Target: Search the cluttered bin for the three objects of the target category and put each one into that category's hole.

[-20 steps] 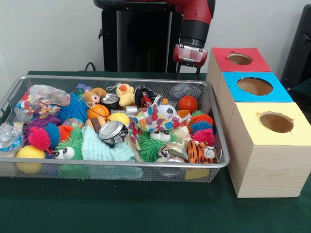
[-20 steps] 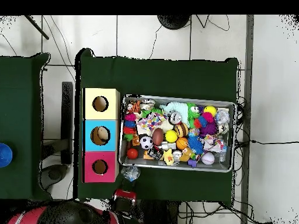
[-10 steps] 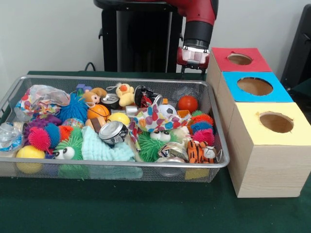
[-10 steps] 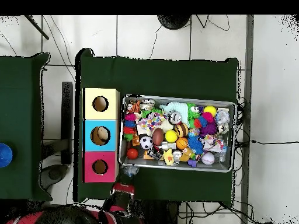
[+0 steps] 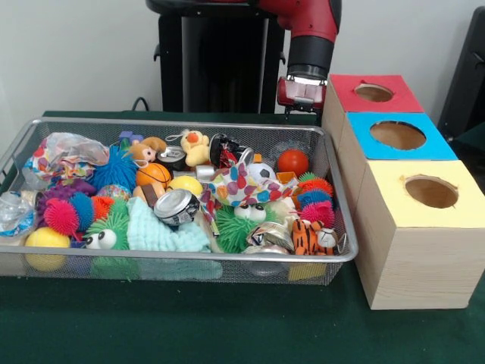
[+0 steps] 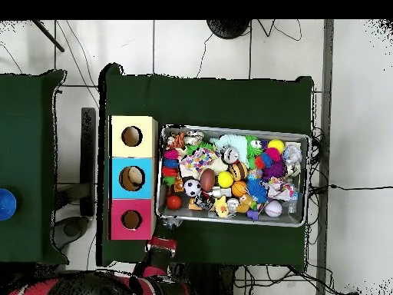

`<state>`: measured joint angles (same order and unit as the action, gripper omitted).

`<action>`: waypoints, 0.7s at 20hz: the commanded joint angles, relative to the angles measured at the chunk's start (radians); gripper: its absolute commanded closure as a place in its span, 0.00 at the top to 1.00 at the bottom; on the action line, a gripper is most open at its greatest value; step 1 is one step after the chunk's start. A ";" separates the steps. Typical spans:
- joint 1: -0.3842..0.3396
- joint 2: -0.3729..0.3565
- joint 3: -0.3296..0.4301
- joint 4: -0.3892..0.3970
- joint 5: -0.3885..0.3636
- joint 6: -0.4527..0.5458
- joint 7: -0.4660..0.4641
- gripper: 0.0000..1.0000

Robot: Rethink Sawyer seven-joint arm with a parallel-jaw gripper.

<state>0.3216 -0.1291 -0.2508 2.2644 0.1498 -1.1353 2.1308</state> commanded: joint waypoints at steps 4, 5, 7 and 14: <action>-0.042 0.037 0.047 -0.234 0.036 -0.042 0.148 1.00; -0.043 0.036 0.047 -0.233 0.033 -0.039 0.149 1.00; -0.042 0.038 0.048 -0.232 0.036 -0.033 0.147 1.00; -0.029 0.054 0.041 -0.200 0.092 -0.193 0.224 1.00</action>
<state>0.3161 -0.1249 -0.2517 2.2597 0.1457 -1.1394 2.1308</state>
